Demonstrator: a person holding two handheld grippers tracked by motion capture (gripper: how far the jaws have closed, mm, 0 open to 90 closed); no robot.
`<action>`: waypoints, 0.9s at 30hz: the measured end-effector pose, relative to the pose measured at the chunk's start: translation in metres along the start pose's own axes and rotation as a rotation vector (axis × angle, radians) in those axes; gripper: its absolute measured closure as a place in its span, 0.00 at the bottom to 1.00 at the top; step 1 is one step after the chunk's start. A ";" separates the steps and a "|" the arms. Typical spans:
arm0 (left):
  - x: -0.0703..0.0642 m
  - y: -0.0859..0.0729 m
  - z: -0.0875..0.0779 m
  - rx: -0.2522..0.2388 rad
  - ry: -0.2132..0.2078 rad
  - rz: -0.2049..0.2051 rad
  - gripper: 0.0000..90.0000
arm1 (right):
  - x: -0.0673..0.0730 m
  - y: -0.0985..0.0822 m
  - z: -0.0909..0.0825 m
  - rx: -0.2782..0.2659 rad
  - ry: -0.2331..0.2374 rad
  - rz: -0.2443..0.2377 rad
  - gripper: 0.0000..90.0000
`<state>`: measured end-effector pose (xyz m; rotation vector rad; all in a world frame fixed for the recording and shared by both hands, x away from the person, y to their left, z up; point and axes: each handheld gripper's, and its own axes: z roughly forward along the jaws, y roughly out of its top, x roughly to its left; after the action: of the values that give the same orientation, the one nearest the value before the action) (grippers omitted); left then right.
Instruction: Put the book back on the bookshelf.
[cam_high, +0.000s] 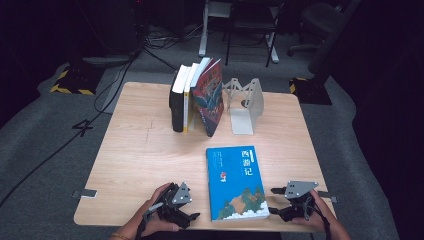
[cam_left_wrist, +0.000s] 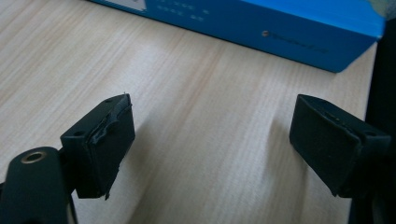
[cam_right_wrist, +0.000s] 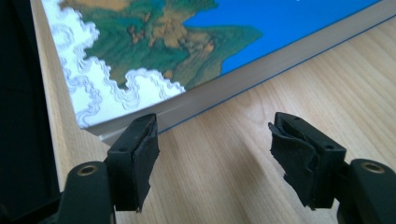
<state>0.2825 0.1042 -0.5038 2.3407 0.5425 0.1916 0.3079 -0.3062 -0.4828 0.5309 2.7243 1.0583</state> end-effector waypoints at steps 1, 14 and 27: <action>-0.001 -0.001 -0.001 0.001 -0.004 0.003 0.16 | 0.001 0.001 0.000 -0.022 0.013 0.011 0.36; -0.011 0.001 -0.001 0.020 -0.022 0.018 0.16 | 0.016 0.019 0.008 -0.046 -0.009 -0.028 0.34; -0.024 0.019 0.017 0.010 -0.007 0.000 0.16 | 0.015 0.022 0.009 -0.087 -0.029 -0.006 0.33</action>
<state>0.2716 0.0705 -0.5027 2.3506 0.5409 0.1810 0.3021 -0.2794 -0.4744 0.5205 2.6394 1.1519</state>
